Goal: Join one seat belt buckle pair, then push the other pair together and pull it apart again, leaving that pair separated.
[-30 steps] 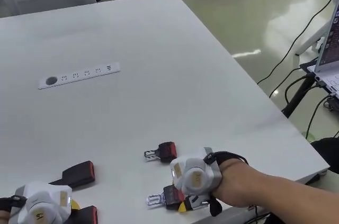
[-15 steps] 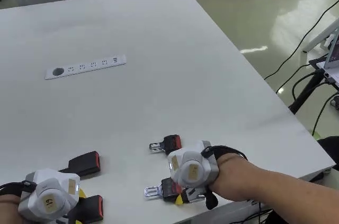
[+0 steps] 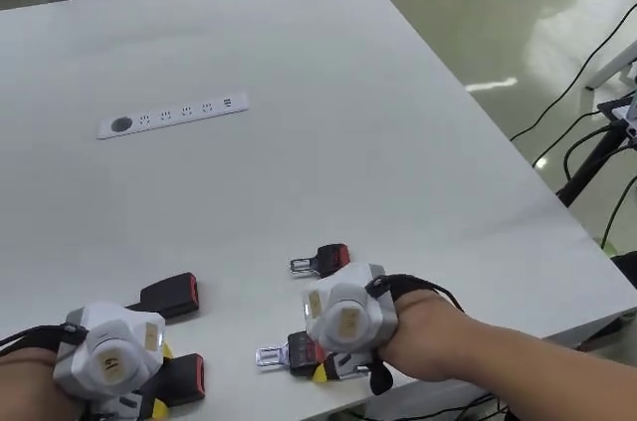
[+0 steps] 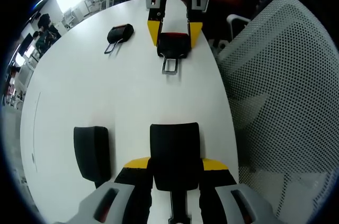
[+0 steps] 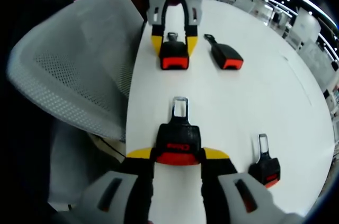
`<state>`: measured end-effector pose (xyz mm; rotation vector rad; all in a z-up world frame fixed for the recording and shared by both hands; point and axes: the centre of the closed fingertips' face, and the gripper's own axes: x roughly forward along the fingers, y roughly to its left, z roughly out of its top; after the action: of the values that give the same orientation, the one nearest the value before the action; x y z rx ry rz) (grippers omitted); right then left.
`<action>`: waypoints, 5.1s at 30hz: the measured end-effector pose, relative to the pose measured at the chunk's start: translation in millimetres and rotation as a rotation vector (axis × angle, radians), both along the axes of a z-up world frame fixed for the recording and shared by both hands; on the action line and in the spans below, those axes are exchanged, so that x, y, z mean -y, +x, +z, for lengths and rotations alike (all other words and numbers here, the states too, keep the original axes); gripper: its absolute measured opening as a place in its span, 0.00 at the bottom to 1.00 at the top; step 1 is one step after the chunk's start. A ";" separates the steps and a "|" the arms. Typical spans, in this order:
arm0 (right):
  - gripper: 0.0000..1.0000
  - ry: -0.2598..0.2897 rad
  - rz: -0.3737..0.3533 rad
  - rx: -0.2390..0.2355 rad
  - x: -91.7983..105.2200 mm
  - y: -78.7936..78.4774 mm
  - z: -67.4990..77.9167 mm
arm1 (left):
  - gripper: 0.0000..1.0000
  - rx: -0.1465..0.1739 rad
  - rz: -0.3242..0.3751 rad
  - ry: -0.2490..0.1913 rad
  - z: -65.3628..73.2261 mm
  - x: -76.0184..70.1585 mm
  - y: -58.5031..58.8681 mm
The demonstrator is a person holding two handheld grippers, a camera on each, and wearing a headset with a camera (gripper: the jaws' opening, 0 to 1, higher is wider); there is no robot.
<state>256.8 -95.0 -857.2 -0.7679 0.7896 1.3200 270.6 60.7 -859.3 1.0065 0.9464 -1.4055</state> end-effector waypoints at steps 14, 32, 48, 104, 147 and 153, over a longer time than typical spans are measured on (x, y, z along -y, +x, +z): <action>0.34 0.014 -0.002 0.002 -13.5 -1.0 -0.1 | 0.34 0.003 -0.003 0.009 -0.2 -0.2 -0.4; 0.34 0.032 -0.017 0.001 -25.1 -0.1 0.5 | 0.34 0.006 -0.006 0.014 -0.3 -0.2 -0.4; 0.34 0.049 0.005 0.005 -48.5 0.7 0.5 | 0.34 0.005 0.000 0.014 -0.3 0.6 -1.1; 0.31 0.081 0.056 0.020 -81.9 7.1 2.1 | 0.33 0.001 0.014 0.018 -0.6 0.7 -0.4; 0.29 0.092 0.033 0.024 -96.9 7.8 3.3 | 0.32 0.006 0.042 0.019 0.0 -0.1 -1.6; 0.29 0.099 0.019 0.020 -100.0 7.3 3.5 | 0.32 0.005 0.035 0.021 0.2 0.1 -1.8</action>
<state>264.1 5.0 -853.7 -0.7107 0.6968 1.3563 268.9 60.6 -859.2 1.0042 0.9727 -1.3658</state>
